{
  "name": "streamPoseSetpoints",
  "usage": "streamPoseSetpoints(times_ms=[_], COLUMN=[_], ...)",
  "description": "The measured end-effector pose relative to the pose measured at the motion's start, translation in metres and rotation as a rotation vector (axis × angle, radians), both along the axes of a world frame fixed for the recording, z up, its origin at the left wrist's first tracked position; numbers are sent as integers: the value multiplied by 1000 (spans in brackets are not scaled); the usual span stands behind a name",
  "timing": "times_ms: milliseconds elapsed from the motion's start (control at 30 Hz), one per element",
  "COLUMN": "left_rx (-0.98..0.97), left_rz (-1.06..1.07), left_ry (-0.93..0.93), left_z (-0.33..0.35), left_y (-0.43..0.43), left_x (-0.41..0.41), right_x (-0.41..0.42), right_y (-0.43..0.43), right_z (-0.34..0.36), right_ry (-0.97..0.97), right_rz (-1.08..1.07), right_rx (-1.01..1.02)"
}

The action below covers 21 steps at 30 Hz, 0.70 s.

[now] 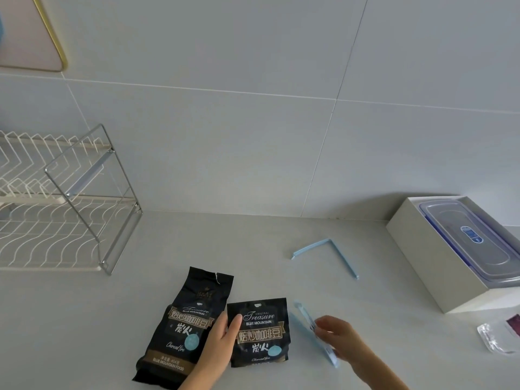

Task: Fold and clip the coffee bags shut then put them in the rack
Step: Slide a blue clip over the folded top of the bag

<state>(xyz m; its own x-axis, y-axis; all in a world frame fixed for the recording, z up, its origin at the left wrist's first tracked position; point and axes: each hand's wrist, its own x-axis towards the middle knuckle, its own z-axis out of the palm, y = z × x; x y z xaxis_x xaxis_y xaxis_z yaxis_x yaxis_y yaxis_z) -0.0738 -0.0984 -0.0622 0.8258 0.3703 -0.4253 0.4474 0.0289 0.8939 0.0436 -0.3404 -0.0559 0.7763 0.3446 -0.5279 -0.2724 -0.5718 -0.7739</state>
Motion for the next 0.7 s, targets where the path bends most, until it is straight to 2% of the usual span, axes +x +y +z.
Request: streamPoseSetpoints(times_ms=[67,167,267,400,500,567,633,700], left_rx=[-48,-149,-168,-170,-168,-151,-155,-161], left_rz=[-18,-67,-82,-85,-87,-90,-90,-82], left_ry=[-7,-1,-2,-16,-33,-37,-33,-31], left_z=[1,-3,-7,-8,-8,-8,-9,-9], left_y=[-1,1,1,-1,-1,0,0,-1], left_x=[-1,-2,-2,-6,-7,-7,-6,-5], right_x=[4,8,10,4,-6,-13,-16,-14], right_y=[8,24,35,44,39,35,33,33], right_z=[16,30,37,38,25,21,20,20], right_ry=[199,236,304,351,515,554,519,389], right_rz=[-28,-26,-90,-49,-80,-62,-67,-94], right_rx=[141,296,487,391,372,381,395,403])
